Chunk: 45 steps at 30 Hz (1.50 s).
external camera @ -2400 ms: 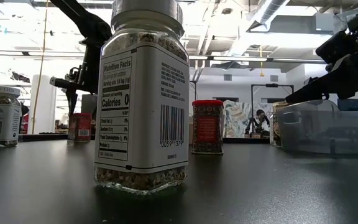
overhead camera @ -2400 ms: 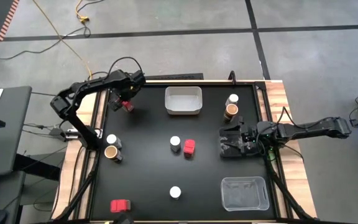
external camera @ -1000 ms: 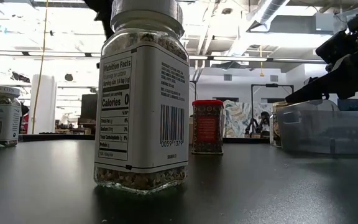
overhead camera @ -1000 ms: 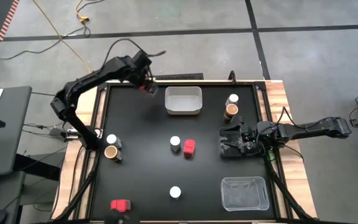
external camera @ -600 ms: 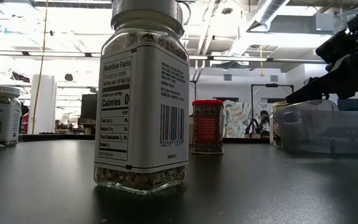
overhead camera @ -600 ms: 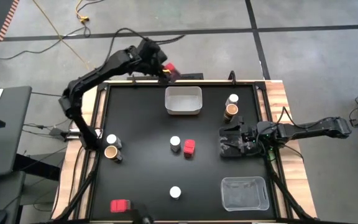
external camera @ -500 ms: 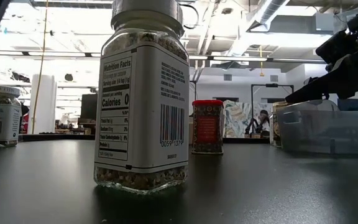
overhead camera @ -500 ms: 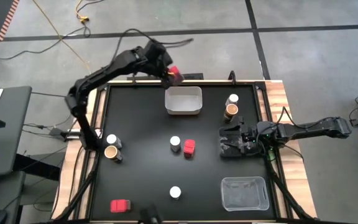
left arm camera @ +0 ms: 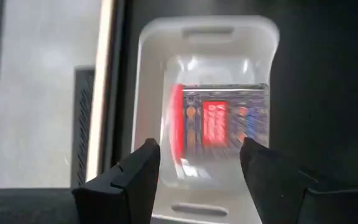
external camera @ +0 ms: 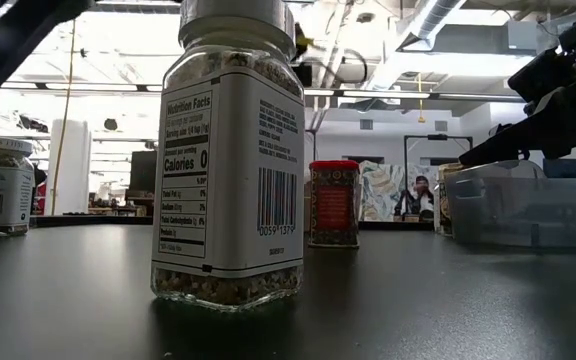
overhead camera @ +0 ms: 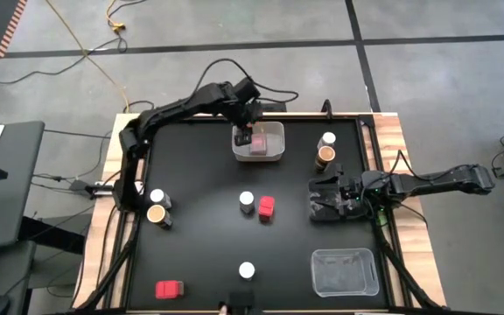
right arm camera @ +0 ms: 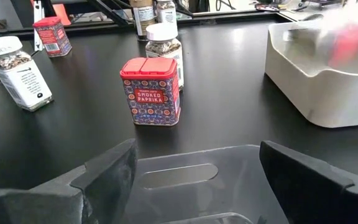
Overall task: Sort spices by type
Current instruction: Put the top left red seasoning can into the gray bin
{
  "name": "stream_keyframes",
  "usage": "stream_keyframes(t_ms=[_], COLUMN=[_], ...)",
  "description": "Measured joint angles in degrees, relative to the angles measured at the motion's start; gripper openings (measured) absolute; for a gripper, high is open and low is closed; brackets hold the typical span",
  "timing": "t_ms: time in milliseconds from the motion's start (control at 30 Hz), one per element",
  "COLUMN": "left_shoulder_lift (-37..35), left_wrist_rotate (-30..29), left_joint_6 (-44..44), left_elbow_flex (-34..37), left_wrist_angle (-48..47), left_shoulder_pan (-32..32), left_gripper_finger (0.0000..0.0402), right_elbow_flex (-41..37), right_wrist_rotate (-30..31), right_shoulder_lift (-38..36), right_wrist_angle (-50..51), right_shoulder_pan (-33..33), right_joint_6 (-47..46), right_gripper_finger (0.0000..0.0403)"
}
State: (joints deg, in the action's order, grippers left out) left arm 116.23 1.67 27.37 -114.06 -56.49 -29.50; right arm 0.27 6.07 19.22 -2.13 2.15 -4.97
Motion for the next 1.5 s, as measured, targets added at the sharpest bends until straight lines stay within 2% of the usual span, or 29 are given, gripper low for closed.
stream_keyframes(t_ms=[167,367,867,1033,1167,1367,1500], left_shoulder_lift=[2.6,2.6,2.6,2.6,2.6,2.5,-0.2], left_wrist_rotate=[0.0,0.7,0.0,-2.0,-2.2,-2.6,-3.5], left_joint_6=[-0.1,-0.2,-3.5,-4.5,-5.2,-15.3,-26.4], left_elbow_flex=[0.0,0.0,0.0,-4.0,-10.5,-20.4,-19.3], left_wrist_angle=[-0.4,-0.5,0.2,-1.6,-4.6,-11.2,-16.0], left_shoulder_pan=[-2.1,-2.9,-2.0,-0.9,0.1,1.7,2.9], left_gripper_finger=[0.0197,0.0175,0.0176,0.0176,0.0176,0.0176,0.0176], right_elbow_flex=[0.0,0.0,0.0,0.0,0.0,0.0,0.0], right_wrist_rotate=[0.0,0.0,0.0,0.0,0.0,0.0,0.0], right_shoulder_lift=[0.0,0.0,0.0,0.0,0.0,0.0,0.0], right_wrist_angle=[0.0,0.0,0.0,0.0,0.0,0.0,0.0], right_shoulder_pan=[0.0,0.0,0.0,0.0,0.0,0.0,0.0], right_joint_6=[0.0,-0.2,-0.1,0.1,0.0,0.0,0.0], right_gripper_finger=[0.0368,0.0368,0.0368,0.0368,0.0368,0.0368,0.0368])
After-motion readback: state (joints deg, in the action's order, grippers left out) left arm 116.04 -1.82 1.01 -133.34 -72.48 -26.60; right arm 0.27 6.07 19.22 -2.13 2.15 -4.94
